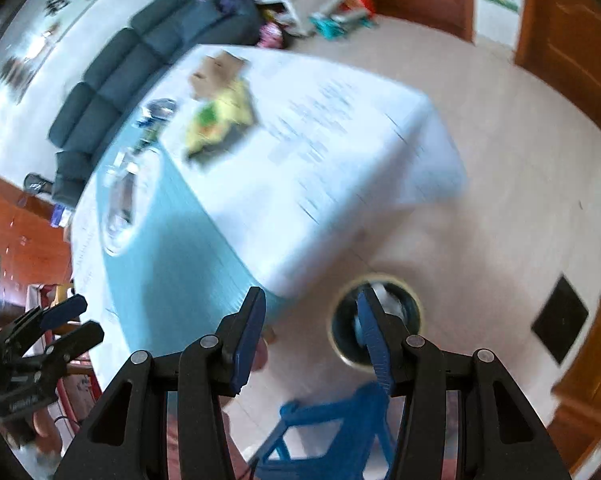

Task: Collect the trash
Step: 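Swing both tools up from the bin back over the table, then grasp the silver earplugs box with the left gripper while the right gripper grasps the yellow-green snack bag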

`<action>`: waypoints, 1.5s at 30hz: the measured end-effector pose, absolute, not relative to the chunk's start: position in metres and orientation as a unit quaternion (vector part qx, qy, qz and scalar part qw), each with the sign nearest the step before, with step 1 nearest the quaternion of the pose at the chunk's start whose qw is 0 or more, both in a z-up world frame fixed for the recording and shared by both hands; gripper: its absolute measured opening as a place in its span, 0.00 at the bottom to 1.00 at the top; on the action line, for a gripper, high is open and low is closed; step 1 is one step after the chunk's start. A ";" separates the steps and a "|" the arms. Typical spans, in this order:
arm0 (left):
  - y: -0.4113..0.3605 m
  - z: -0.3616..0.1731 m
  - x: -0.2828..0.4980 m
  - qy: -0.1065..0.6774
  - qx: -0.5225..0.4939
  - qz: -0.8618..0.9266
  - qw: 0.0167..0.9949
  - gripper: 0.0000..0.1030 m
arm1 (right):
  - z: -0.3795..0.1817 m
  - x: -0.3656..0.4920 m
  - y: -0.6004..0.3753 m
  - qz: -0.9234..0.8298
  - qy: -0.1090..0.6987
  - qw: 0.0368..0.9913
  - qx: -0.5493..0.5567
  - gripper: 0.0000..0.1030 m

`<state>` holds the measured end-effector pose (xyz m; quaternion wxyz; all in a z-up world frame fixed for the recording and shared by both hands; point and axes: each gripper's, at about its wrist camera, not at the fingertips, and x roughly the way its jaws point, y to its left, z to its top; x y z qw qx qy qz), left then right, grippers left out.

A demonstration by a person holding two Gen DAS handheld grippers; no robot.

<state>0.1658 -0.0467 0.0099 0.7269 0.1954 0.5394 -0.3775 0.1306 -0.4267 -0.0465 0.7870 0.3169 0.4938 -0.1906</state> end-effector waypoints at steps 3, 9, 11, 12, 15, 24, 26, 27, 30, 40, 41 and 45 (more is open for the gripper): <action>-0.024 0.022 0.202 0.536 0.174 -0.354 0.746 0.68 | -0.022 0.172 -0.422 -0.173 0.478 0.805 0.305 0.47; 0.006 0.031 0.274 0.551 0.120 -0.323 0.760 0.77 | -0.006 0.251 -0.430 -0.138 0.463 0.822 0.301 0.60; 0.012 0.025 0.293 0.554 0.107 -0.315 0.763 0.79 | -0.015 0.273 -0.432 -0.134 0.460 0.825 0.300 0.65; 0.013 0.020 0.303 0.554 0.099 -0.310 0.766 0.79 | -0.017 0.287 -0.436 -0.132 0.460 0.826 0.299 0.67; 0.012 0.003 0.327 0.561 0.075 -0.296 0.769 0.79 | -0.032 0.310 -0.445 -0.139 0.461 0.824 0.300 0.74; 0.010 -0.060 0.388 0.594 -0.001 -0.245 0.766 0.94 | -0.093 0.361 -0.475 -0.154 0.449 0.826 0.305 0.82; 0.009 -0.069 0.395 0.594 -0.005 -0.236 0.769 0.95 | -0.104 0.370 -0.472 -0.152 0.451 0.827 0.297 0.82; 0.007 -0.074 0.398 0.593 -0.007 -0.233 0.771 0.96 | -0.108 0.375 -0.471 -0.151 0.452 0.829 0.292 0.82; 0.001 -0.083 0.404 0.591 0.000 -0.221 0.776 0.98 | -0.119 0.388 -0.460 -0.148 0.461 0.835 0.261 0.82; -0.010 -0.110 0.408 0.595 0.016 -0.171 0.785 0.99 | -0.136 0.398 -0.430 -0.164 0.479 0.846 0.166 0.79; -0.013 -0.111 0.408 0.594 0.022 -0.170 0.786 0.99 | -0.137 0.397 -0.427 -0.166 0.481 0.848 0.150 0.74; -0.025 -0.116 0.402 0.588 0.048 -0.153 0.792 0.99 | -0.134 0.393 -0.417 -0.164 0.474 0.857 0.115 0.38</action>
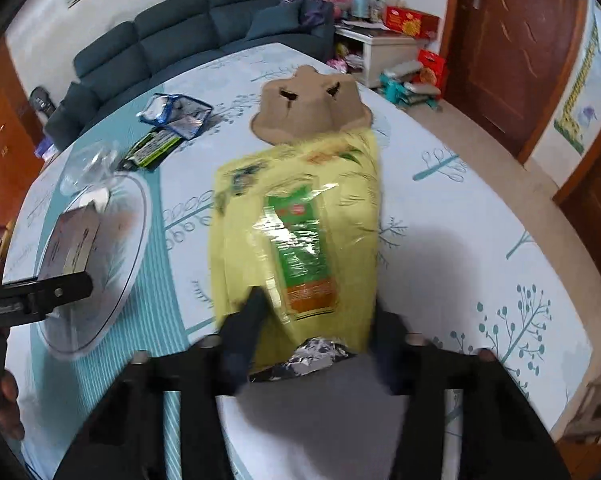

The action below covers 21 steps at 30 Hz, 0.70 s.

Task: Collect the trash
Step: 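Grasp the silver earplugs box with the left gripper while the right gripper grasps the yellow-green snack bag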

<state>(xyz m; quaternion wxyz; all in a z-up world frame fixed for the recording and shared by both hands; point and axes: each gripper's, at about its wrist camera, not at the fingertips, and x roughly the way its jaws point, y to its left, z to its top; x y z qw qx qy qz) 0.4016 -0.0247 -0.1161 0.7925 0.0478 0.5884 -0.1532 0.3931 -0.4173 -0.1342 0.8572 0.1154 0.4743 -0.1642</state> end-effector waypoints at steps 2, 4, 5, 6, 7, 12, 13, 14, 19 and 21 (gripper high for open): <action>-0.030 -0.118 0.398 0.587 0.059 -0.138 0.795 0.99 | -0.135 0.391 -0.417 -0.167 0.474 0.857 0.114 0.26; -0.033 -0.120 0.396 0.584 0.064 -0.132 0.798 0.98 | -0.133 0.388 -0.419 -0.162 0.469 0.859 0.123 0.19; -0.034 -0.120 0.394 0.582 0.065 -0.128 0.801 0.96 | -0.131 0.385 -0.420 -0.159 0.465 0.861 0.130 0.13; -0.034 -0.119 0.392 0.578 0.068 -0.122 0.804 0.90 | -0.127 0.381 -0.421 -0.153 0.462 0.863 0.139 0.11; -0.034 -0.118 0.391 0.575 0.070 -0.116 0.807 0.85 | -0.124 0.378 -0.421 -0.149 0.460 0.863 0.147 0.10; -0.024 -0.109 0.388 0.574 0.062 -0.136 0.805 0.55 | -0.104 0.352 -0.425 -0.123 0.439 0.867 0.203 0.00; -0.021 -0.108 0.387 0.576 0.058 -0.136 0.804 0.55 | -0.099 0.345 -0.426 -0.120 0.433 0.867 0.215 0.00; -0.018 -0.108 0.386 0.579 0.056 -0.137 0.802 0.55 | -0.094 0.339 -0.426 -0.116 0.429 0.868 0.221 0.00; -0.006 -0.098 0.372 0.580 0.057 -0.150 0.799 0.55 | -0.074 0.304 -0.423 -0.102 0.417 0.871 0.238 0.00; -0.005 -0.089 0.364 0.578 0.057 -0.160 0.798 0.55 | -0.067 0.289 -0.422 -0.097 0.409 0.872 0.250 0.00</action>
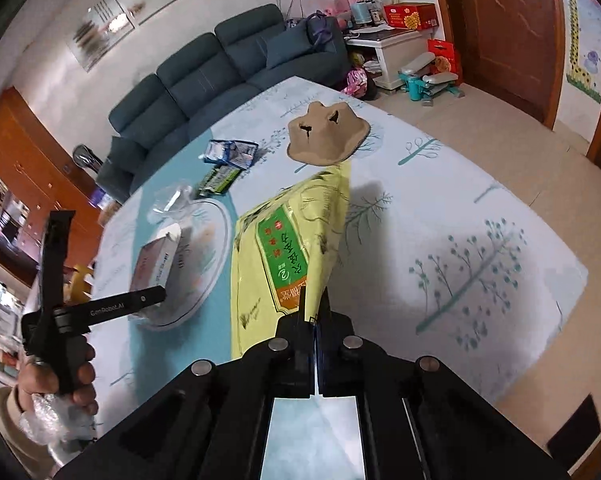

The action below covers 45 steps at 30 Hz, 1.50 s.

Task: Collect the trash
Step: 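Grasp the silver earplugs box with the left gripper while the right gripper grasps the yellow-green snack bag, then carry the earplugs box and snack bag over the black trash bin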

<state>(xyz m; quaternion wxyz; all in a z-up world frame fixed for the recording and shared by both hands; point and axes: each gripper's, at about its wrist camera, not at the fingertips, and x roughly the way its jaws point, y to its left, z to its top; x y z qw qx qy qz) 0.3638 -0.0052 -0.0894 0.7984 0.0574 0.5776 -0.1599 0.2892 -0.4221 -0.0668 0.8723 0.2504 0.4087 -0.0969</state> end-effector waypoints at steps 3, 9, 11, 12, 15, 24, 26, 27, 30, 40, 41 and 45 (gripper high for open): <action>-0.001 -0.070 0.346 0.575 0.052 -0.186 0.795 0.55 | -0.053 0.265 -0.419 -0.091 0.398 0.875 0.259 0.00; -0.004 -0.023 0.288 0.558 0.076 -0.258 0.785 0.55 | -0.029 0.197 -0.412 -0.085 0.397 0.877 0.255 0.00; -0.012 -0.011 0.264 0.552 0.088 -0.285 0.778 0.55 | -0.026 0.168 -0.411 -0.090 0.406 0.873 0.254 0.00; -0.016 -0.007 0.251 0.551 0.094 -0.299 0.774 0.55 | -0.026 0.154 -0.411 -0.093 0.411 0.870 0.254 0.00; -0.031 -0.003 0.216 0.556 0.106 -0.333 0.754 0.55 | -0.028 0.115 -0.412 -0.104 0.425 0.862 0.255 0.00; -0.074 -0.017 0.115 0.571 0.135 -0.411 0.698 0.55 | -0.045 0.008 -0.422 -0.151 0.445 0.835 0.284 0.00; -0.081 -0.019 0.095 0.570 0.144 -0.424 0.690 0.55 | -0.050 -0.011 -0.422 -0.159 0.449 0.831 0.287 0.00; -0.085 -0.020 0.087 0.568 0.147 -0.429 0.687 0.55 | -0.053 -0.020 -0.422 -0.162 0.451 0.829 0.288 0.00; -0.093 -0.024 0.062 0.565 0.160 -0.442 0.678 0.55 | -0.061 -0.038 -0.421 -0.168 0.453 0.825 0.294 0.00; -0.107 -0.042 0.017 0.558 0.211 -0.461 0.657 0.55 | -0.090 -0.073 -0.415 -0.181 0.461 0.806 0.323 0.00; -0.108 -0.044 0.014 0.560 0.215 -0.462 0.654 0.55 | -0.094 -0.075 -0.414 -0.183 0.462 0.804 0.327 0.00; -0.115 -0.060 0.004 0.572 0.240 -0.464 0.632 0.55 | -0.111 -0.079 -0.412 -0.192 0.473 0.792 0.335 0.00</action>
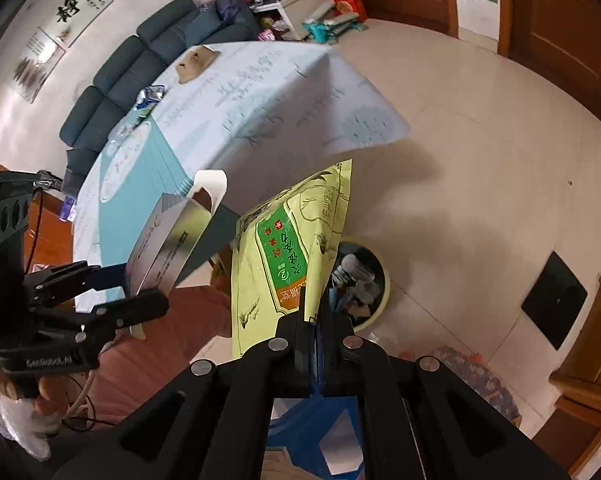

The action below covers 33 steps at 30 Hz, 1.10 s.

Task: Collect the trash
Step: 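Carry the earplugs box and snack bag over the black trash bin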

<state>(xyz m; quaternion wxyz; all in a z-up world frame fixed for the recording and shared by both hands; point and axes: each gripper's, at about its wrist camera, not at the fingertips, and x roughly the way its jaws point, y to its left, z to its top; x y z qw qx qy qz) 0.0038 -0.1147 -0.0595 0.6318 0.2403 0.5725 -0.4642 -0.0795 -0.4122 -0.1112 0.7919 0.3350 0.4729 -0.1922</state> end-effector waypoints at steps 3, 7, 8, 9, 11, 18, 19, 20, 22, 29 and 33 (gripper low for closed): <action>-0.121 -0.073 -0.002 0.584 0.252 -0.465 0.616 0.55 | -0.126 -0.078 -0.413 -0.198 0.484 0.782 0.338 0.00; -0.129 -0.095 -0.006 0.599 0.270 -0.455 0.601 0.55 | -0.154 -0.072 -0.413 -0.202 0.507 0.766 0.340 0.00; -0.131 -0.104 -0.007 0.607 0.272 -0.451 0.595 0.55 | -0.163 -0.068 -0.414 -0.201 0.516 0.760 0.339 0.00; -0.134 -0.112 -0.007 0.616 0.274 -0.446 0.589 0.55 | -0.171 -0.065 -0.415 -0.201 0.523 0.756 0.338 0.00; -0.139 -0.131 -0.007 0.629 0.279 -0.437 0.579 0.55 | -0.189 -0.055 -0.415 -0.202 0.543 0.748 0.323 0.00; -0.163 -0.206 -0.012 0.630 0.331 -0.400 0.578 0.55 | -0.264 -0.019 -0.422 -0.187 0.609 0.703 0.317 0.00; -0.165 -0.213 -0.012 0.627 0.338 -0.396 0.579 0.55 | -0.276 -0.013 -0.422 -0.186 0.620 0.696 0.310 0.00; -0.167 -0.226 -0.011 0.626 0.346 -0.389 0.581 0.56 | -0.287 -0.008 -0.424 -0.186 0.630 0.688 0.308 0.00; -0.170 -0.249 -0.010 0.628 0.354 -0.380 0.579 0.56 | -0.307 0.002 -0.425 -0.180 0.645 0.678 0.303 0.00; -0.172 -0.314 0.001 0.649 0.353 -0.362 0.568 0.56 | -0.374 0.022 -0.441 -0.182 0.680 0.642 0.303 0.00; -0.169 -0.348 0.003 0.667 0.349 -0.344 0.561 0.56 | -0.405 0.036 -0.441 -0.179 0.694 0.632 0.295 0.00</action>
